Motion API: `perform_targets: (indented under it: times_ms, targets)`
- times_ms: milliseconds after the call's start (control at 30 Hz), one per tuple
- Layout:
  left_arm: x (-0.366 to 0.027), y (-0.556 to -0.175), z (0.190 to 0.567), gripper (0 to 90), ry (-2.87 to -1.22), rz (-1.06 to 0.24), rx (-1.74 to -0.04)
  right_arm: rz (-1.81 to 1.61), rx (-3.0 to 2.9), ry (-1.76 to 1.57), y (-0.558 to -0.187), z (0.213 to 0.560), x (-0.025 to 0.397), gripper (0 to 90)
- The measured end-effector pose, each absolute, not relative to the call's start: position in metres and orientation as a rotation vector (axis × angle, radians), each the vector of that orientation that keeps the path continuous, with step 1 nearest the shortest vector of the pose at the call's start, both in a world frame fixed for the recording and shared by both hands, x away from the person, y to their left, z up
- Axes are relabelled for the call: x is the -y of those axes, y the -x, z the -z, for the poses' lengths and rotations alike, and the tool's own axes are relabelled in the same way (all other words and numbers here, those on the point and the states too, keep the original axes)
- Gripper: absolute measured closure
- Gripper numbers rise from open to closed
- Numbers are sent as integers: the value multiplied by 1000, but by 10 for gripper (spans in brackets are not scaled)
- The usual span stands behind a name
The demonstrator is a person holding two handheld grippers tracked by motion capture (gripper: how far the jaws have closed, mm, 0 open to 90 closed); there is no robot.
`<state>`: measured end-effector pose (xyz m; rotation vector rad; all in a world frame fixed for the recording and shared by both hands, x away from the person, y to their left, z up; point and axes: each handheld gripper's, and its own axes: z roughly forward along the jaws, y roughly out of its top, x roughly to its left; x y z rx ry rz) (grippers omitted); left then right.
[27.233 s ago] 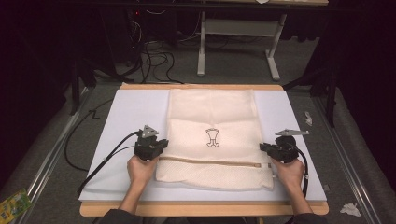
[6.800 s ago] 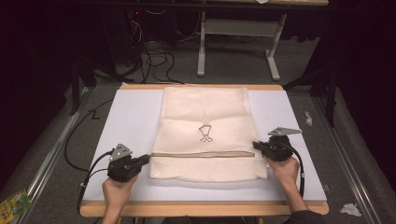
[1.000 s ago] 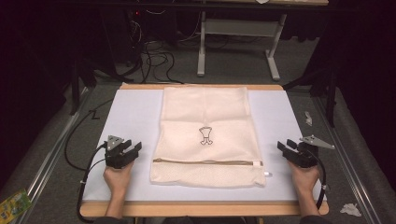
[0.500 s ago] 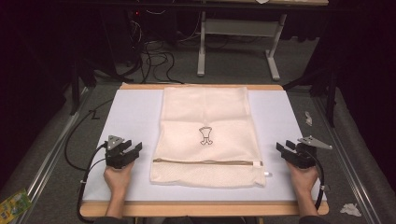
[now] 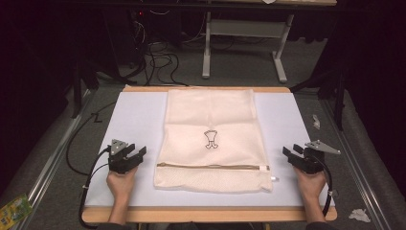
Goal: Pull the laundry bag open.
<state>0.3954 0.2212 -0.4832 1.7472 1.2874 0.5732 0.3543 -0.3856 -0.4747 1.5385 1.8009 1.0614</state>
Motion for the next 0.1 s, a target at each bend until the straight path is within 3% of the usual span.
perform_targets:
  times_ms: [100]
  targets:
    - [-221,-396,483,473,-1747,-572,-1289,-1064,-1801,-1539,-354,475,386,483]
